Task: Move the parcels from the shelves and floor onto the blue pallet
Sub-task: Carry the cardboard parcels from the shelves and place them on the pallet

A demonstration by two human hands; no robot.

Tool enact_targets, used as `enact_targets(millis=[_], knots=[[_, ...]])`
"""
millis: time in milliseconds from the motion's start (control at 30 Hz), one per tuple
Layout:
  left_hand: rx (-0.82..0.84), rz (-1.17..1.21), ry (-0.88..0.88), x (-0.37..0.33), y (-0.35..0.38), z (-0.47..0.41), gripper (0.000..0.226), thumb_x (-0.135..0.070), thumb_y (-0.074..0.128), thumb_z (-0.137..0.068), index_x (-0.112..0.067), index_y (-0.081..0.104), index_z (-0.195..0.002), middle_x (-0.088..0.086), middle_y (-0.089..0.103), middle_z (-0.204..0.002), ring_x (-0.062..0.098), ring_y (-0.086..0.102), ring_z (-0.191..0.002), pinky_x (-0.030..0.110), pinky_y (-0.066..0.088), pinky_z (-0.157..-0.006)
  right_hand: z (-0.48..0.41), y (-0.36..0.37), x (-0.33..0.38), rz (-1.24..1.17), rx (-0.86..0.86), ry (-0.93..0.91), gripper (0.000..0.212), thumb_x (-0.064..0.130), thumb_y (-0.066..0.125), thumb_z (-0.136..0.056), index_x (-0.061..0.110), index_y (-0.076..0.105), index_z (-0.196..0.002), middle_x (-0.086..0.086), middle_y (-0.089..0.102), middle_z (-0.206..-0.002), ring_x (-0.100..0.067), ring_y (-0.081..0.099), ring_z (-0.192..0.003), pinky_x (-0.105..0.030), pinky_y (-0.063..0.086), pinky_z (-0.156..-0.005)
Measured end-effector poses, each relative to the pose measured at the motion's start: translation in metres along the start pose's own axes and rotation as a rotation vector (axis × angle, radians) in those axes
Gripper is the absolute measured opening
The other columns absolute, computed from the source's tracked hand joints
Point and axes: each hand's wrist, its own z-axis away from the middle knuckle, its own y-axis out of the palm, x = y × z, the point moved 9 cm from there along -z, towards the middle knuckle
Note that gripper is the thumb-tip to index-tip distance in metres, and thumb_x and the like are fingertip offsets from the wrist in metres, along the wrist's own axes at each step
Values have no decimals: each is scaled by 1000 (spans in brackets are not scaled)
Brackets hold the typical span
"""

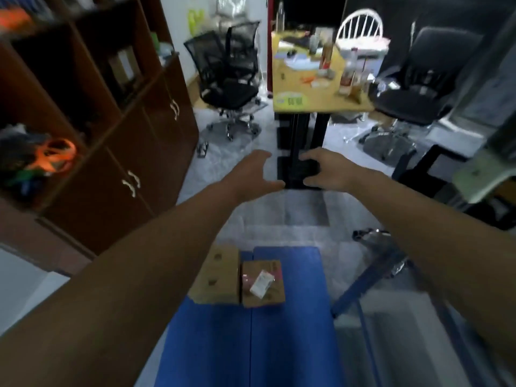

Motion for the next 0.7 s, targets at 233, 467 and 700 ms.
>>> enact_targets(millis=[233,467,700], knots=[[6,-206,265,-127,-122,45,86,-46,70,-85,-12,27,-151,7,30,-155,25,41,-133,34,39,-104,95,-147,94,106,-144,34,77,23,74,-85,14,33,-150,-6,33,-155,-27,42,-135,-38,41,-107],[-2,-41,481,-174,-115,120,83,-45,68,-85,-16,29,-151,2,29,-154,22,29,-141,35,29,-113,248,-148,113,-19,-473,231,65,22,74,-83,19,45,-141,-4,53,-140,-22,58,-117,-24,47,-90],[271,-167,813,-257,-8,251,94,-56,71,-77,-19,28,-152,3,27,-157,21,27,-143,36,29,-115,457,-57,98,42,-514,649,72,28,71,-86,17,36,-148,-5,42,-150,-22,42,-135,-27,35,-104]])
